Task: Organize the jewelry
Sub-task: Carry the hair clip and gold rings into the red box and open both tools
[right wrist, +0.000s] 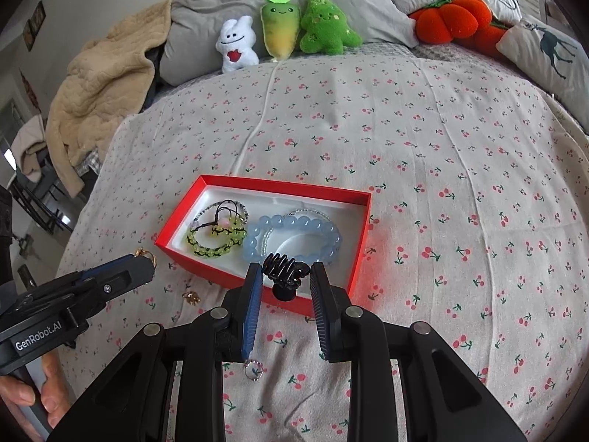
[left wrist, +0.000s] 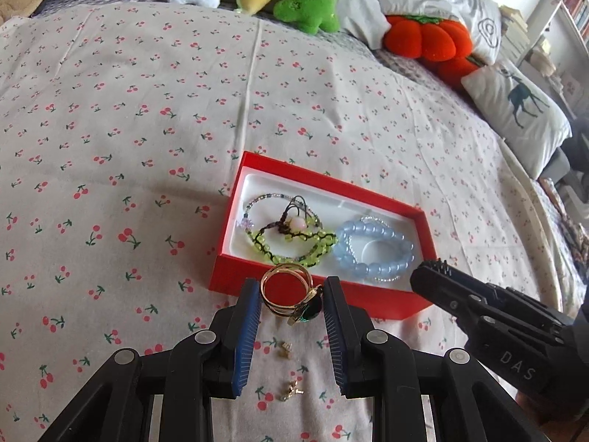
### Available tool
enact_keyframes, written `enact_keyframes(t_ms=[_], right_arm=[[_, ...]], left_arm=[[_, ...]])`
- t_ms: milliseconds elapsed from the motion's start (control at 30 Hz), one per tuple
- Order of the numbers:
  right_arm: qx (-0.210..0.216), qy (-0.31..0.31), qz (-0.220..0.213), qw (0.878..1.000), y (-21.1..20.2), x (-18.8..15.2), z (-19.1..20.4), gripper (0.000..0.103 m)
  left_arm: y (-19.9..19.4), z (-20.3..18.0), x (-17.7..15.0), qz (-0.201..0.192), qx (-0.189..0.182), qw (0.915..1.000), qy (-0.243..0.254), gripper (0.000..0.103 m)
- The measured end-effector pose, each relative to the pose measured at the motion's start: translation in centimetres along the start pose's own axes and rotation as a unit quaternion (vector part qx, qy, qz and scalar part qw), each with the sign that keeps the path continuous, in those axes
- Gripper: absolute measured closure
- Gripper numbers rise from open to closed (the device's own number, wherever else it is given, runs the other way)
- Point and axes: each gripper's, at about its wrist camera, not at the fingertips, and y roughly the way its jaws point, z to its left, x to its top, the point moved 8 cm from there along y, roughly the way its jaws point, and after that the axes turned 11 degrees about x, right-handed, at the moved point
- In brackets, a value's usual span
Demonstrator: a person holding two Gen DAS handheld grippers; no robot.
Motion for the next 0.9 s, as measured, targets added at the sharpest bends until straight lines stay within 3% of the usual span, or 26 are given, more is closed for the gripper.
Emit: enact_keyframes(t_ms=[500,900], right_arm=[[0.000,0.018,0.006,1.000,2.2,0.4,-1.6,0.075],[0.001,0.019,-0.002,1.000,2.6,1.2,-1.8,0.075]], left_arm=[[4.1,-1.4,1.7,-0.014,0.008,0.9999,0.000,0.074],[1.2,0.6,1.4,-0.023,0.027,0.9993,-0.007,0.063]])
